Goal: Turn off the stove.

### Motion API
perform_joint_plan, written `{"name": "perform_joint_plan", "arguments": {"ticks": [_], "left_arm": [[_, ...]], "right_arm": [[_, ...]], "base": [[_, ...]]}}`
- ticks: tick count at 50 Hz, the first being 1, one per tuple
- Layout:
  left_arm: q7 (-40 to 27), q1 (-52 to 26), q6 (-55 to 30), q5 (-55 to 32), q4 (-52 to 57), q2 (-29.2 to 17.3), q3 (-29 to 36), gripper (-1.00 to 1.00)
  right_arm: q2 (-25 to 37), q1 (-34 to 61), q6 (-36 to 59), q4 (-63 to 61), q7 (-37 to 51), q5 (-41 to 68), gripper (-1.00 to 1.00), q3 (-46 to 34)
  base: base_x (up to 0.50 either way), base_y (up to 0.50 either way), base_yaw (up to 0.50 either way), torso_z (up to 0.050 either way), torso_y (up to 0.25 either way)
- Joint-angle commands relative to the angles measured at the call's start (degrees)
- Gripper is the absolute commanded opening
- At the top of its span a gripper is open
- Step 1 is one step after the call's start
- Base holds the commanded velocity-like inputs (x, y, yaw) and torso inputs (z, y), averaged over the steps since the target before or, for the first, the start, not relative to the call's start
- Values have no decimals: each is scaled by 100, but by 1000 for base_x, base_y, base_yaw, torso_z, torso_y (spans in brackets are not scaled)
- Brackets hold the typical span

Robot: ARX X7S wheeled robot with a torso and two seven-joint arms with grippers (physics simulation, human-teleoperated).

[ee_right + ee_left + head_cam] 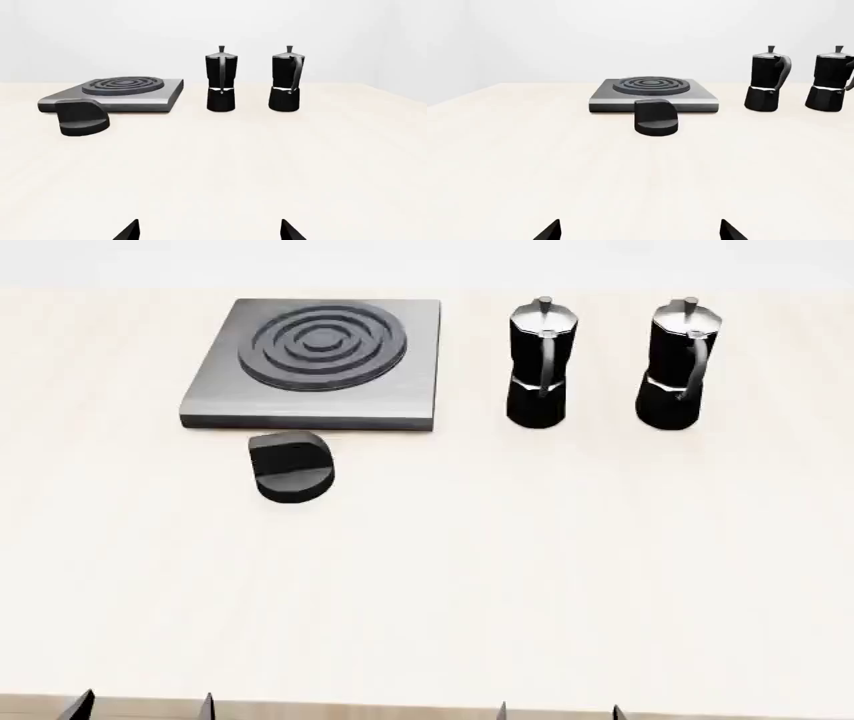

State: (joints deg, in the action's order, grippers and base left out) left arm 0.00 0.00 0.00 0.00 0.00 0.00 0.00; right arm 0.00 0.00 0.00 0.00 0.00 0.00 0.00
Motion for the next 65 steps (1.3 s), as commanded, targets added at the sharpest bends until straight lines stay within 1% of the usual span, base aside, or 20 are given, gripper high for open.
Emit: {"name": "perform_joint_plan", "arguments": {"ticks": [1, 15, 22, 24, 28, 30, 35, 40, 50, 54, 57, 65], "left_arm": [[-128, -7, 2, -84, -16, -88, 95, 100], [-358, 3, 30, -324, 8, -299, 342, 100], [-486, 47, 100, -236, 83, -379, 474, 100], [-418, 76, 100, -374, 160, -399, 476, 100], [-487, 94, 58, -377, 258, -443, 489, 100], [-671, 130, 333, -204, 253, -455, 472, 100], [-719, 271, 270, -267, 708, -525, 460, 100], [-826, 362, 127, -163, 1124, -602, 504, 100], [-979, 391, -3, -56, 1431, -721, 542, 100], [-1014, 431, -294, -101, 1784, -777, 503, 100], [-1018, 534, -635, -146, 2319, -824, 508, 100], [-1068, 705, -929, -117, 3119, -930, 540, 100]], "right_arm": [[91, 11, -18, 15, 109, 92, 100, -110], [296, 3, 27, -33, 356, 330, 100, -356], [381, -6, 54, -132, 387, 449, 100, -410], [396, -22, -101, -139, 532, 306, 100, -422], [457, -98, 145, -475, 506, 441, 100, -439], [493, -144, 168, -625, 556, 376, 100, -475], [574, -174, 266, -932, 681, 283, 100, -497], [656, -279, 582, -1594, 726, 404, 100, -462], [782, -378, 778, -2149, 807, 455, 100, -475], [816, -454, 917, -2496, 874, 480, 100, -456], [842, -516, 1014, -2766, 913, 499, 100, -456], [903, -695, 1311, -3454, 972, 613, 100, -490]], "base": [[0, 0, 0, 0, 0], [0, 0, 0, 0, 0], [0, 0, 0, 0, 0], [0, 0, 0, 0, 0], [0, 0, 0, 0, 0], [0, 0, 0, 0, 0], [0, 0, 0, 0, 0], [0, 0, 0, 0, 0], [0, 0, 0, 0, 0], [0, 0, 0, 0, 0], [0, 0, 0, 0, 0], [0, 0, 0, 0, 0]]}}
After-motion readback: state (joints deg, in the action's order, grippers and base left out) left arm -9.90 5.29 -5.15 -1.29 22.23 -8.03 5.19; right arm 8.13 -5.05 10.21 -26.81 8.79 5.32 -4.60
